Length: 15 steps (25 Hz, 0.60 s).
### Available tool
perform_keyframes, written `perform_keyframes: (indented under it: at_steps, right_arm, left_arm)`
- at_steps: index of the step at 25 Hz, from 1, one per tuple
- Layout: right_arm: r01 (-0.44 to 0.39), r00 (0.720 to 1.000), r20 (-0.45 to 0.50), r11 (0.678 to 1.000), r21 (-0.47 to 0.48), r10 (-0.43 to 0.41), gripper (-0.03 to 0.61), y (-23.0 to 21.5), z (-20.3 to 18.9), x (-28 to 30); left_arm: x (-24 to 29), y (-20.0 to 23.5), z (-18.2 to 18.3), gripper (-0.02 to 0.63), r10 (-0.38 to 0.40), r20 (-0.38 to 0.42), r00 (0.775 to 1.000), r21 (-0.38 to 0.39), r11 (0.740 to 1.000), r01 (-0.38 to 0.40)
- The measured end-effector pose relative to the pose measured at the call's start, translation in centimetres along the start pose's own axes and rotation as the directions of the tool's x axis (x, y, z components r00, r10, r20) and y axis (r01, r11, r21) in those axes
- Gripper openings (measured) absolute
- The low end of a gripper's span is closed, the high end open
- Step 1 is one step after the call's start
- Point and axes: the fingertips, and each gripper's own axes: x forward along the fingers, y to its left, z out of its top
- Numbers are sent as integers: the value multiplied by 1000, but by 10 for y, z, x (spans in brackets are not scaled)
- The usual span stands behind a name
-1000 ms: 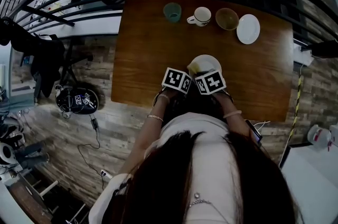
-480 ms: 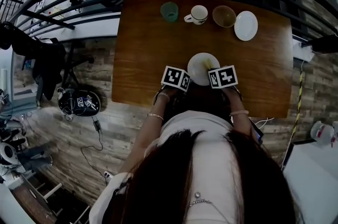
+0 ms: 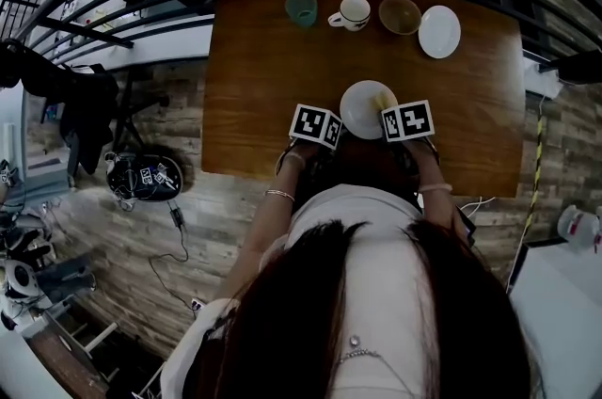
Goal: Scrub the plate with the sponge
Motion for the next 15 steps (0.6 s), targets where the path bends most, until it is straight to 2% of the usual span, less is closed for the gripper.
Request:
perform_keyframes:
  at_steps: [7,15]
  right_arm:
    - [-106,993,-60,991,-82,101,58,44,-7,18]
    - [-255,965,-81,966,-47,251,58,84,-10,23]
  left_arm:
    - [2,1,1,89,-16,13,1000,-30,999,16]
    - [0,1,1,89,-24,5,1000,-36,999,24]
